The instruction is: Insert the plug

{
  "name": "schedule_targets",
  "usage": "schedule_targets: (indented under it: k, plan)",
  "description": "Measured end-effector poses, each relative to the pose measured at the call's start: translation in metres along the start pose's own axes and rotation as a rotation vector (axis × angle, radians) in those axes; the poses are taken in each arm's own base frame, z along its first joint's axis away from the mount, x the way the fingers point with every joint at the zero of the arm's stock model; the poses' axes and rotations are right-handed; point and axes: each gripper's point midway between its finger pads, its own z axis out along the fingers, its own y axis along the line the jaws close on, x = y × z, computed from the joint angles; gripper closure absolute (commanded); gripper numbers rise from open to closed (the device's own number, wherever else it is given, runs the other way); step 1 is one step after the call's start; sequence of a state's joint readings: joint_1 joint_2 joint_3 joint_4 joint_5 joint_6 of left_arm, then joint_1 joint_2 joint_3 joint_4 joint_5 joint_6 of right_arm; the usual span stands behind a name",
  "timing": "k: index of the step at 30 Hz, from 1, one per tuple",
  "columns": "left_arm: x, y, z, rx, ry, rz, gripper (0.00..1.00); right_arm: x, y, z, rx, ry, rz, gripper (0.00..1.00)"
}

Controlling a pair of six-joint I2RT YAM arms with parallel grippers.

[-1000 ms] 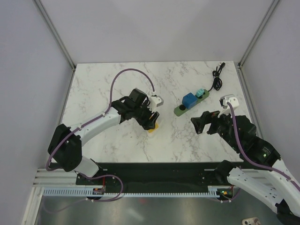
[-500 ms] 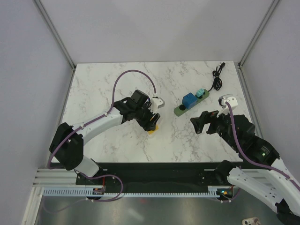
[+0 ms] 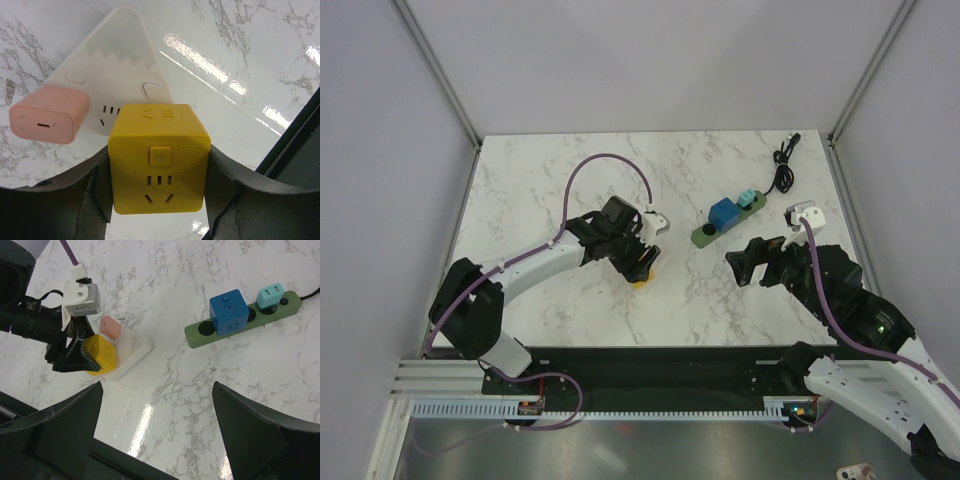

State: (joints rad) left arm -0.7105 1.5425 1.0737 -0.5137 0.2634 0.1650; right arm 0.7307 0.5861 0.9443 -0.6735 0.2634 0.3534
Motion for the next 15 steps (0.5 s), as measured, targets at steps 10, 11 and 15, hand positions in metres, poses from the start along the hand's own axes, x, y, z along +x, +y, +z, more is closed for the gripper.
schedule_targets:
  k: [10, 11, 15]
  plan:
    - [-0.0039, 0.0007, 0.0037, 0.001, -0.024, 0.007, 0.98, 0.0021, -0.0007, 0.0008, 0.003, 0.005, -0.001, 0.02]
    - [-0.0042, 0.0005, 0.0042, 0.003, -0.027, 0.007, 0.98, 0.0021, -0.0007, 0.0008, 0.003, 0.005, -0.001, 0.02]
    - [-0.0049, 0.0004, 0.0051, 0.004, -0.034, 0.008, 0.98, 0.0028, -0.0009, 0.0011, 0.003, 0.006, -0.002, 0.02]
